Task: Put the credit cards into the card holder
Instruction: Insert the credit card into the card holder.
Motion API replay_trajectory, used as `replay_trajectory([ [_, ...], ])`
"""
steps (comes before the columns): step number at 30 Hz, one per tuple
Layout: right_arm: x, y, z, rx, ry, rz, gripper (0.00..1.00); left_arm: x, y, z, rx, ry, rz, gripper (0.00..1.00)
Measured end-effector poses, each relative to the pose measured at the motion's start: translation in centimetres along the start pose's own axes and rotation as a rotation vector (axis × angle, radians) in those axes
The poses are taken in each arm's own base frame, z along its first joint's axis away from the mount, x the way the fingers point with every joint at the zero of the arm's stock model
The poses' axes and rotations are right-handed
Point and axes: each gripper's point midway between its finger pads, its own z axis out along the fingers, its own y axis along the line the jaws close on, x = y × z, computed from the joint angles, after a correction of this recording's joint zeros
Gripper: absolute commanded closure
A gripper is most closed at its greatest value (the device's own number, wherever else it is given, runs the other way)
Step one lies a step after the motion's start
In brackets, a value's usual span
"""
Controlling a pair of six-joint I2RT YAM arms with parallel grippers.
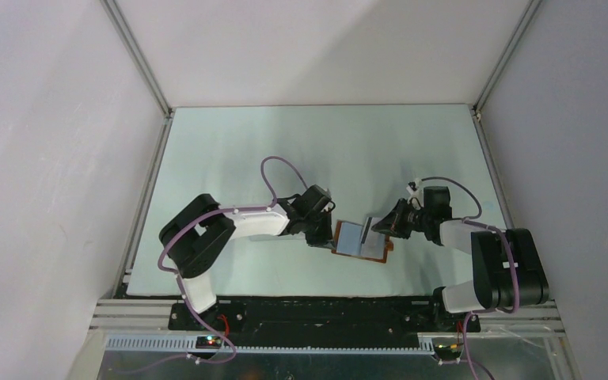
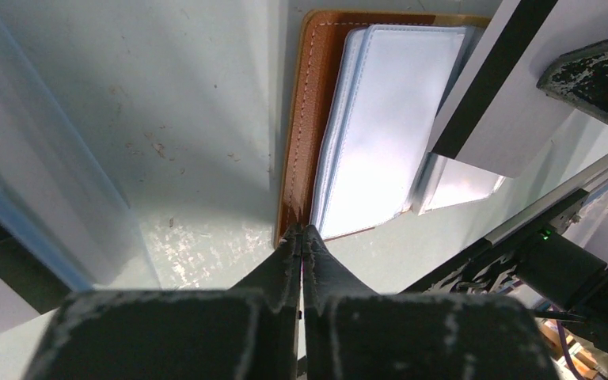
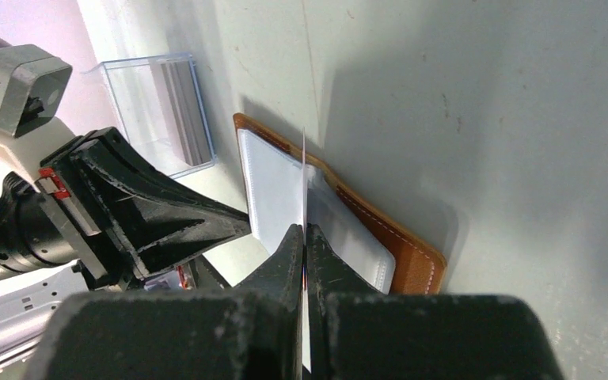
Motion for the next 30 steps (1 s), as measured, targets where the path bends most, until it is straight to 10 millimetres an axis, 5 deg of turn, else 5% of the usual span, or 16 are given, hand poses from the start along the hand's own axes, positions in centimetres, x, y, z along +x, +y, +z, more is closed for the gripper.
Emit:
replay_trajectory([
  [30,2.8,0.1,0.7,-0.029,0.086,0.079,1.00,0.2,-0.2,0.1,-0.017,0.038,-0.007,1.00],
])
